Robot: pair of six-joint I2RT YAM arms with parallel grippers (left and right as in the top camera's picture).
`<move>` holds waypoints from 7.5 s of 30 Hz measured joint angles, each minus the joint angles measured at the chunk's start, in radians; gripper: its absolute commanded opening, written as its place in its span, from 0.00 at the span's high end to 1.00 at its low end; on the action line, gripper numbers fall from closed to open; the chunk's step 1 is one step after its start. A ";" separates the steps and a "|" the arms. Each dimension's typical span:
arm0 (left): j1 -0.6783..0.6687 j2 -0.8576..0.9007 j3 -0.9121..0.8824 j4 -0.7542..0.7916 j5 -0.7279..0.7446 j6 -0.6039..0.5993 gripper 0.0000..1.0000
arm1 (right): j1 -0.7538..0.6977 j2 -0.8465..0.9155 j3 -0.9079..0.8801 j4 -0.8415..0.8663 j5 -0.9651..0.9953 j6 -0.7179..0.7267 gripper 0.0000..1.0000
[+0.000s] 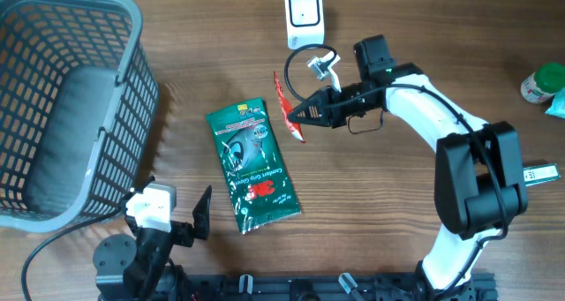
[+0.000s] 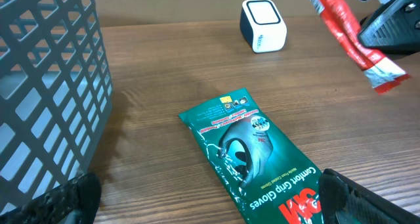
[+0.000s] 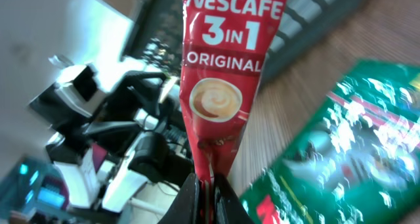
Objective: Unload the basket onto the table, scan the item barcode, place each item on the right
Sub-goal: 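Hold the sachet up in front of the white scanner, then carry the sachet right and drop it at the table edge, then reach the right gripper to the green glove pack and grasp it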
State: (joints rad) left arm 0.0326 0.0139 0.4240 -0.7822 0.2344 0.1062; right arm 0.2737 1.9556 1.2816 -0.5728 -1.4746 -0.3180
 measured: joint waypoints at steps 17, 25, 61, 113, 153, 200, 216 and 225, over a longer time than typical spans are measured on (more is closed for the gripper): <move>0.000 0.000 0.000 0.000 0.000 0.000 0.00 | 0.104 -0.007 -0.029 1.819 -0.068 0.193 0.96; 0.000 0.000 0.000 0.000 0.000 0.000 0.00 | 0.142 -0.008 -0.029 1.947 0.630 0.491 0.96; 0.000 0.000 0.000 0.000 0.000 0.000 0.00 | 0.022 -0.009 -0.027 1.088 -0.085 -0.859 0.96; 0.000 0.000 0.000 0.000 0.000 0.000 0.00 | 0.018 0.001 -0.026 0.875 1.307 1.794 0.95; 0.000 0.000 0.000 0.000 0.000 0.000 0.00 | 0.100 0.335 0.448 0.475 1.234 1.809 0.95; 0.000 0.000 0.000 0.000 0.000 0.000 0.00 | -0.428 0.030 0.415 -0.516 1.176 1.096 0.00; 0.000 0.000 0.000 0.000 0.000 0.000 0.00 | 0.518 0.132 0.415 -0.301 1.268 1.011 0.00; 0.000 0.000 0.000 0.000 0.000 0.000 0.00 | 0.630 0.285 0.423 -0.348 1.440 0.970 0.85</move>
State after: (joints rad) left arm 0.0326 0.0139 0.4240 -0.7822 0.2344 0.1059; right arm 0.9035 2.2410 1.7046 -0.9211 -0.0341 0.6521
